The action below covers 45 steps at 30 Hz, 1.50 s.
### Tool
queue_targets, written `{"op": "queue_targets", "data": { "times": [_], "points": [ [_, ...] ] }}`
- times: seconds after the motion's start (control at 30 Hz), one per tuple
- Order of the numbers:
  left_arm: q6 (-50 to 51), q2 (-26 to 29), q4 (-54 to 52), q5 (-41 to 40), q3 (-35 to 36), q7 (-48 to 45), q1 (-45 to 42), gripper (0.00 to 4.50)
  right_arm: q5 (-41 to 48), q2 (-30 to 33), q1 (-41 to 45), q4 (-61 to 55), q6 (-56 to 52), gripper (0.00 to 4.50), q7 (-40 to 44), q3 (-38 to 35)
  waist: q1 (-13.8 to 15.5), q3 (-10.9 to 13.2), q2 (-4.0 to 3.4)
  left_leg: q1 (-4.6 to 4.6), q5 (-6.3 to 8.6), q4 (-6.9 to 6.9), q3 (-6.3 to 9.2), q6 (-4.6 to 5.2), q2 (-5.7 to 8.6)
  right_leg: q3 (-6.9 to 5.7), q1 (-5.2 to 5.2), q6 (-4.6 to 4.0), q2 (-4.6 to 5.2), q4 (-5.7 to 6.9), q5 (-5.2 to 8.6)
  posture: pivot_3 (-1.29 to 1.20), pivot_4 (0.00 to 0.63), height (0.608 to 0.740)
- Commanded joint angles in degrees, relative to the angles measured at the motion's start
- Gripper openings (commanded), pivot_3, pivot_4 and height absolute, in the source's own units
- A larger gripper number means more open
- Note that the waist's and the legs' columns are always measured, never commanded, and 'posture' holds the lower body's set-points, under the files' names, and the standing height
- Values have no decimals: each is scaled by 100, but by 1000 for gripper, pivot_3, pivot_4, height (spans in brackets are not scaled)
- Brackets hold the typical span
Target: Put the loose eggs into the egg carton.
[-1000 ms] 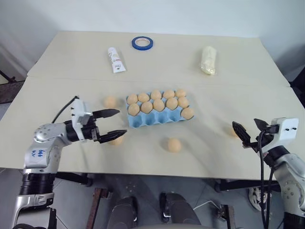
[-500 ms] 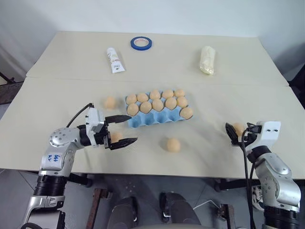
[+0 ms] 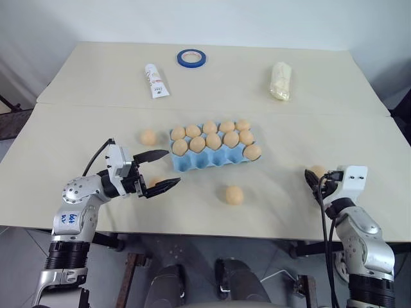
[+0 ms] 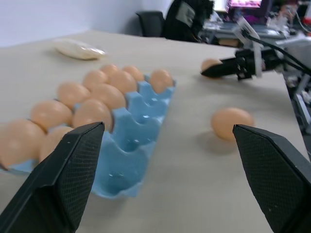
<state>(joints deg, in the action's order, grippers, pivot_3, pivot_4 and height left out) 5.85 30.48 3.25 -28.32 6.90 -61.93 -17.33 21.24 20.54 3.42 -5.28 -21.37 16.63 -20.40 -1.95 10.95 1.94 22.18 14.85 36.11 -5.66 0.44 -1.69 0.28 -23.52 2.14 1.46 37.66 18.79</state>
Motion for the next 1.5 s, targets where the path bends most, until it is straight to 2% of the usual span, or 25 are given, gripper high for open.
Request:
{"op": "queue_targets", "data": {
  "times": [0.03,0.17,0.37,0.63,1.0,1.27,1.3,1.5],
  "points": [
    [-27,70,-80,-127,174,-35,-5,4500,90,108,-49,-557,-46,1622,40,-40,-3,0,0,0,0,0,0,0,0,0,0,0,0,0,0,0,150,740],
    [93,169,-92,-102,203,-14,21,4500,214,166,113,-1067,-380,1622,70,113,-30,0,0,-1,0,1,0,0,-1,0,0,0,-1,3,0,0,150,740],
    [225,347,-192,-101,259,-76,115,4500,401,17,895,-1759,-1041,1615,116,993,-116,0,0,-2,-1,0,2,-2,-1,0,-1,0,0,6,0,0,150,740],
    [151,576,-382,-144,502,-149,450,4500,-214,-645,1866,-915,-876,1615,-30,2143,-126,0,1,4,0,-6,4,-3,-2,-3,-8,-1,2,-1,1,0,150,740],
    [173,583,-730,-182,701,44,784,4500,-707,-772,2296,-192,-581,1615,144,2476,-121,0,0,12,2,-8,13,1,1,-13,-10,-4,9,-9,2,0,150,740],
    [199,595,-721,-203,697,118,745,4500,-585,-784,2270,-490,-805,4340,447,2482,-136,0,0,12,3,-10,13,0,0,-14,-11,-4,8,-8,2,0,150,740],
    [201,598,-701,-201,692,120,720,4500,-580,-790,2273,-508,-815,4459,458,2473,-136,0,0,12,3,-9,13,0,0,-14,-11,-4,9,-8,2,0,150,740],
    [231,616,-580,-184,659,101,544,4500,-385,-703,2267,-845,-958,4459,652,2351,-134,0,0,13,3,-9,13,0,0,-13,-11,-4,9,-8,2,0,150,740]
  ]
}}
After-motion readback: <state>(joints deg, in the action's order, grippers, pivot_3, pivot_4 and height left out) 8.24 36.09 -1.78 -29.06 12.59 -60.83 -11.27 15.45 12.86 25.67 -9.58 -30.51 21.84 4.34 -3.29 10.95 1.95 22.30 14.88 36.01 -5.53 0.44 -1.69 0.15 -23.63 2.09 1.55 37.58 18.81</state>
